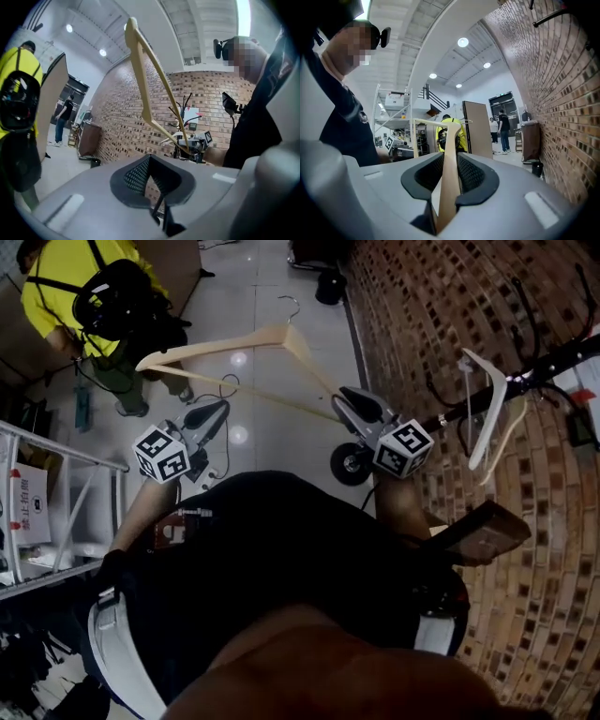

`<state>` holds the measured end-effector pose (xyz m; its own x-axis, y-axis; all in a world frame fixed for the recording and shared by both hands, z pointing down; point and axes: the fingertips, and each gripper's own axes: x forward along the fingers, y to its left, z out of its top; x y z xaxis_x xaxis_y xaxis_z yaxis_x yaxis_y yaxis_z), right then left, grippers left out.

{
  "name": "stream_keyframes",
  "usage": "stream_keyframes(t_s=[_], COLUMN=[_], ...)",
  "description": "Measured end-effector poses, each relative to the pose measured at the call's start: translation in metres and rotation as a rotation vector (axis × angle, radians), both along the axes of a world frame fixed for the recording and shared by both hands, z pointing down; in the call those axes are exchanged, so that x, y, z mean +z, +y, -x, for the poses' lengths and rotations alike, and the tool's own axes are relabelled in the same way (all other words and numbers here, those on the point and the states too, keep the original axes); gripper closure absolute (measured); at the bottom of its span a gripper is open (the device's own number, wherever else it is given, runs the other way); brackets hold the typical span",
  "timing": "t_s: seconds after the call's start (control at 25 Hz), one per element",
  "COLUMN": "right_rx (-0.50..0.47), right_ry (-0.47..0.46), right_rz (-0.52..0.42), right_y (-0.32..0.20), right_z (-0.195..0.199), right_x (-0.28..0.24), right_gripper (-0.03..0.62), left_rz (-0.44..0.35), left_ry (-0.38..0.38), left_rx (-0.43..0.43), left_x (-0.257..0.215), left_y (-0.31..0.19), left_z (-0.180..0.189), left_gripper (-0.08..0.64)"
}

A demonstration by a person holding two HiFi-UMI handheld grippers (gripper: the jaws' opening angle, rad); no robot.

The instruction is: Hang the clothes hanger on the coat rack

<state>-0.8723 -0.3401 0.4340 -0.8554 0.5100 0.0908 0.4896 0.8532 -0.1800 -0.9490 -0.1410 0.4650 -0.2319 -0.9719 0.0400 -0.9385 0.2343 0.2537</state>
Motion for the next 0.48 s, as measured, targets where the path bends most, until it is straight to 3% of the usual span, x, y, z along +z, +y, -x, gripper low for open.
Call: stream_keyframes(t_s=[0.48], right_rx=[0.236], right_ry=[0.045], right_rz=[-0.018], right_y=[-0.085], right_z=[0.098], right_x=[0.024], right_gripper=[0.486], left_rz=[-0.082], left_ry=[0.020], left_rx=[0.366], left_x=[0.021], left_y=[-0.166], left_z=[0.147], left_gripper=[0.568])
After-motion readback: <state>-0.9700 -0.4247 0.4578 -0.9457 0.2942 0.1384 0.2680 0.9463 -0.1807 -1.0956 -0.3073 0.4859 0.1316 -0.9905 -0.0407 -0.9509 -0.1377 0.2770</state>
